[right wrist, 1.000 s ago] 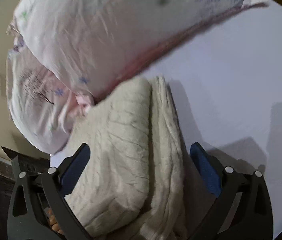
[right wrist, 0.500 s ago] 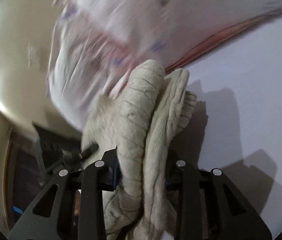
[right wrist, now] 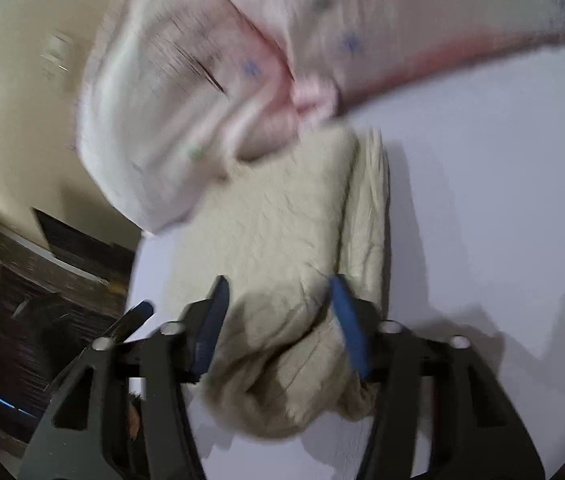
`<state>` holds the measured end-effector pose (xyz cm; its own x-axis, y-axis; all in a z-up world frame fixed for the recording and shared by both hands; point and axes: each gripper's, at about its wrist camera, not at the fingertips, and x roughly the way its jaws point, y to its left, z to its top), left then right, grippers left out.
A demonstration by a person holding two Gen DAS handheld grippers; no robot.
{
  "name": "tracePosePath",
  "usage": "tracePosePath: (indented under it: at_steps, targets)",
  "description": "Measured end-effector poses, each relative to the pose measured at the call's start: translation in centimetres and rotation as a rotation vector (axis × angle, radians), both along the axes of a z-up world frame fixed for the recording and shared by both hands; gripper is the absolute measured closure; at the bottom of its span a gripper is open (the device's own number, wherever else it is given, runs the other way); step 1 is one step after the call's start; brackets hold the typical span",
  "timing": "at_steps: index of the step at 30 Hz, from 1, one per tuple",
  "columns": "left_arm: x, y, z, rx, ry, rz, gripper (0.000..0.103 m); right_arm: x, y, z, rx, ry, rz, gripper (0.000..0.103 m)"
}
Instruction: Fold small clothes
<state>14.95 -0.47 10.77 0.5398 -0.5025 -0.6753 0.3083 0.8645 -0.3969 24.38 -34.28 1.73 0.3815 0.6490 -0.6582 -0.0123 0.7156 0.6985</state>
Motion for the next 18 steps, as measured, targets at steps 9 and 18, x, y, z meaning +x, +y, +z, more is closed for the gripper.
tracePosePath:
  at_steps: [9, 18]
  targets:
    - [0.1, -2.5, -4.5, 0.113, 0.1, -0.093, 0.063, -0.9, -2.7, -2.1, -0.152, -0.04, -0.153, 0.094]
    - [-2.1, -1.3, -2.9, 0.116, 0.055, -0.095, 0.059, -6.9, -0.3, 5.0, -0.216, -0.362, -0.073, 0.055]
